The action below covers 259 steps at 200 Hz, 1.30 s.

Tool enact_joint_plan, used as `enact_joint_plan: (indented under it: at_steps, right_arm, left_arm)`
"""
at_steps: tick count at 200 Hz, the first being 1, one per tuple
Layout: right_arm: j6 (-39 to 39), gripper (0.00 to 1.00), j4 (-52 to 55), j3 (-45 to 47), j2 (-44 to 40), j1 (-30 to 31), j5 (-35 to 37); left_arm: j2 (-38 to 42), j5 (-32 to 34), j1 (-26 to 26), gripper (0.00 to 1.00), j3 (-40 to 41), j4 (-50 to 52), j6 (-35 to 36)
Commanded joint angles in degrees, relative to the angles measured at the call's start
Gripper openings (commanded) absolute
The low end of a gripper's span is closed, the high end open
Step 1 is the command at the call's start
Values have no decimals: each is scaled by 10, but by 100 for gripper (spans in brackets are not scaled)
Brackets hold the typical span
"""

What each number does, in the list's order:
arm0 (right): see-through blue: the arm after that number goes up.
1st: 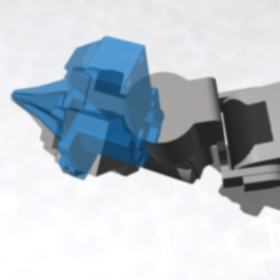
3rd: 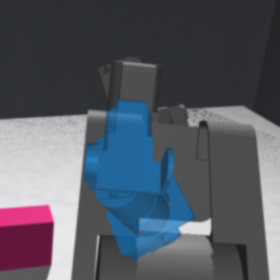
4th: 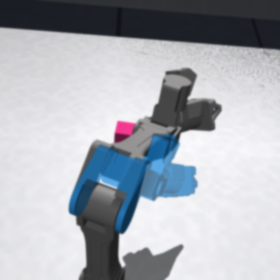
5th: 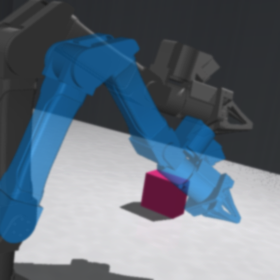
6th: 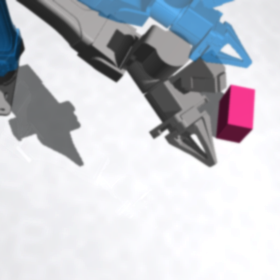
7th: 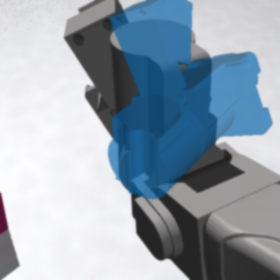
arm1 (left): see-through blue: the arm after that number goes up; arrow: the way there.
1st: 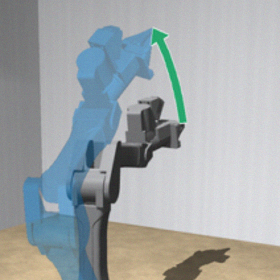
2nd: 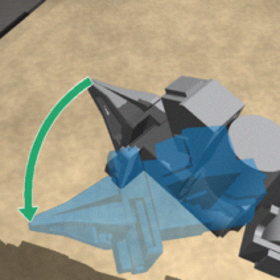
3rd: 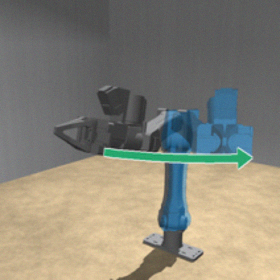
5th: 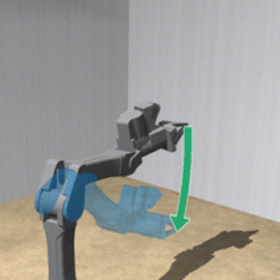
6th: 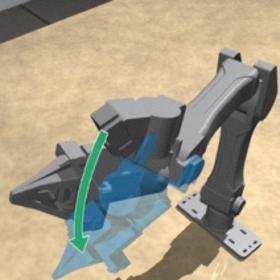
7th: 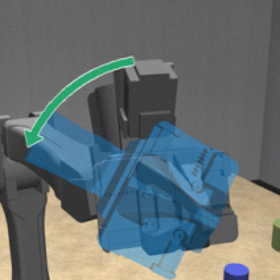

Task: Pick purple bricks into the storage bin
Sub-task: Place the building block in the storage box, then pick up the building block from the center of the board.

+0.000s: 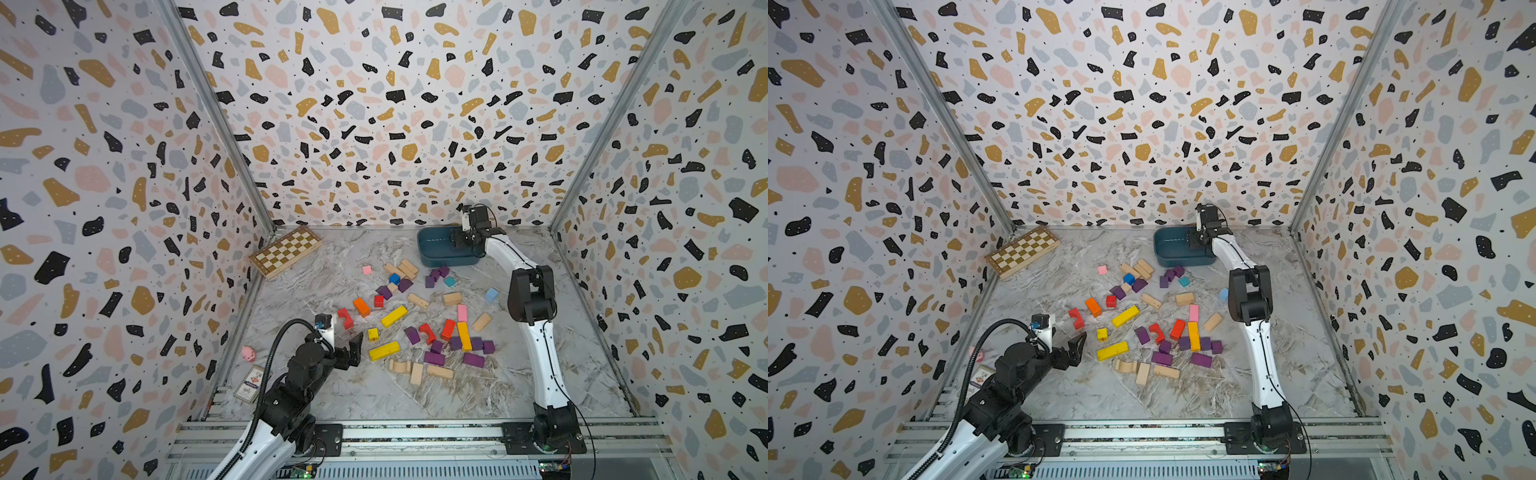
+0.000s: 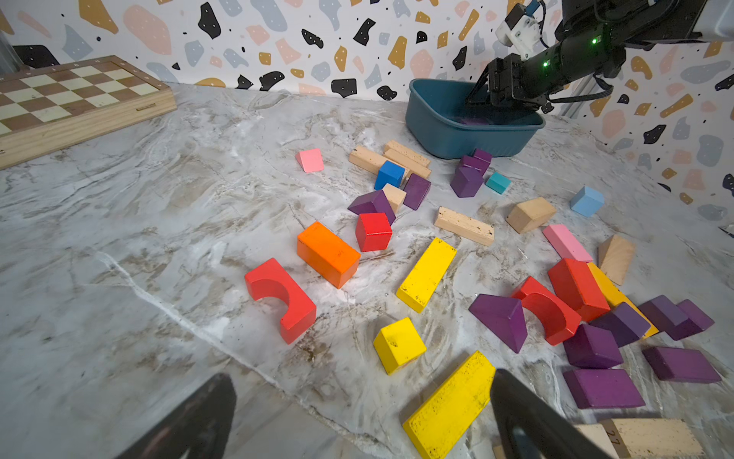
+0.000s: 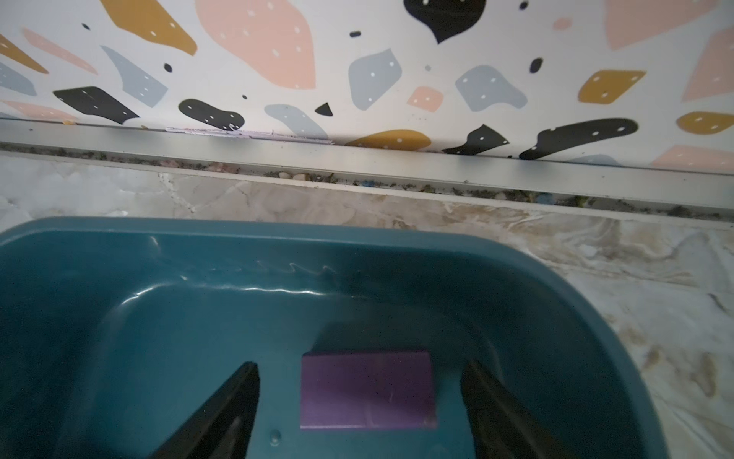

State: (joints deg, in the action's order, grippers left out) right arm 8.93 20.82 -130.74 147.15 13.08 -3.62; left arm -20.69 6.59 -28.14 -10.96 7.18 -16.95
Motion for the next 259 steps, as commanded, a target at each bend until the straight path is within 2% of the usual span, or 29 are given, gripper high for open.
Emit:
enact_joint_plan:
  at_steps: [1, 34, 71, 111, 164, 209, 259]
  right_arm:
    - [-14, 91, 25, -38, -59, 4, 2]
    - [-43, 99, 41, -34, -107, 20, 7]
    - [-77, 100, 42, 48, -198, 50, -11]
    - [-89, 100, 3, 234, -323, 85, -32]
    - [-62, 100, -70, 465, -458, 106, -55]
    - [-31, 96, -118, 566, -469, 110, -70]
    - [1, 89, -164, 586, -411, 103, -63]
  left_arm:
    - [0, 6, -1, 99, 3, -36, 7]
    - [0, 7, -1, 99, 3, -35, 8]
    - [5, 7, -1, 99, 4, -33, 8]
    - [6, 8, -1, 99, 4, -31, 7]
    - [3, 6, -1, 99, 3, -31, 7]
    - [3, 5, -1, 99, 2, -29, 7]
    - [13, 4, -1, 99, 2, -19, 4]
